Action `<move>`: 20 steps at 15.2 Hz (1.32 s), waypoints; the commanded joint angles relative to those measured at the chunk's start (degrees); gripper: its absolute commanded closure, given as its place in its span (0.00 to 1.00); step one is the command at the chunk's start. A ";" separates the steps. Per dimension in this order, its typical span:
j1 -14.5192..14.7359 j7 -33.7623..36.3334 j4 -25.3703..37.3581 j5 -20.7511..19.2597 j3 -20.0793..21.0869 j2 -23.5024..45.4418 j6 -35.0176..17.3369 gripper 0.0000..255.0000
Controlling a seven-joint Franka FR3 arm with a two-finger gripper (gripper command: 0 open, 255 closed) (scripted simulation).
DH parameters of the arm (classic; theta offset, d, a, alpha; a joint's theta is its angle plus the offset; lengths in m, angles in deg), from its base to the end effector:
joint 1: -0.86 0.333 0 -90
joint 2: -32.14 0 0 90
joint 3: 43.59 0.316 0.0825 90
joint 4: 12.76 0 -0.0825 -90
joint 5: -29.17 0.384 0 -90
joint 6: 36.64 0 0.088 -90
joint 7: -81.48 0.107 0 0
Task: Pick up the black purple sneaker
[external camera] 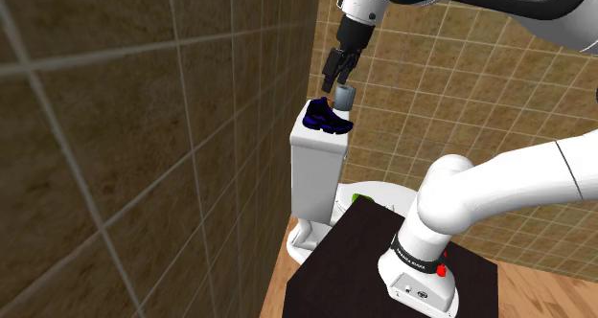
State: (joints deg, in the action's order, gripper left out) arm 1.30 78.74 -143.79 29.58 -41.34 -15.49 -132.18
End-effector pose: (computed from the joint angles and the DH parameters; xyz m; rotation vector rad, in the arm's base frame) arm 0.3023 0.0201 0.6466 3.0983 0.1319 0.3289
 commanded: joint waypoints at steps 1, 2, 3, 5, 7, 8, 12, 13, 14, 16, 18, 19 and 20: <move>0.00 0.00 0.00 0.00 0.00 0.00 0.00 0.00; -0.19 -1.49 -1.40 -0.62 -1.22 -0.38 -1.58 0.00; -0.39 -2.97 -2.71 -1.24 -2.47 -0.66 -3.18 0.00; -0.81 -5.94 -5.09 -2.46 -5.03 -0.93 -6.45 0.00; -1.25 -8.93 -7.11 -3.63 -7.67 -0.77 -9.81 0.00; -1.47 -10.43 -7.99 -4.19 -9.03 -0.53 -11.51 0.00; -2.10 -16.55 -10.54 -6.12 -14.70 1.52 -18.52 0.00; -2.15 -18.10 -10.94 -6.50 -16.20 2.30 -20.29 0.00; -2.17 -19.69 -11.23 -6.81 -17.71 3.19 -22.08 0.00; -2.03 -22.94 -11.52 -7.23 -20.82 5.27 -25.63 0.00; -1.59 -26.33 -11.39 -7.30 -24.06 7.71 -29.14 0.00; -1.24 -28.09 -11.18 -7.17 -25.74 9.06 -30.86 0.00; -0.78 -29.90 -10.86 -6.93 -27.47 10.49 -32.55 0.00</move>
State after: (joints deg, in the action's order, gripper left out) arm 0.08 50.90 -154.99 22.50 -66.90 -6.68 -162.68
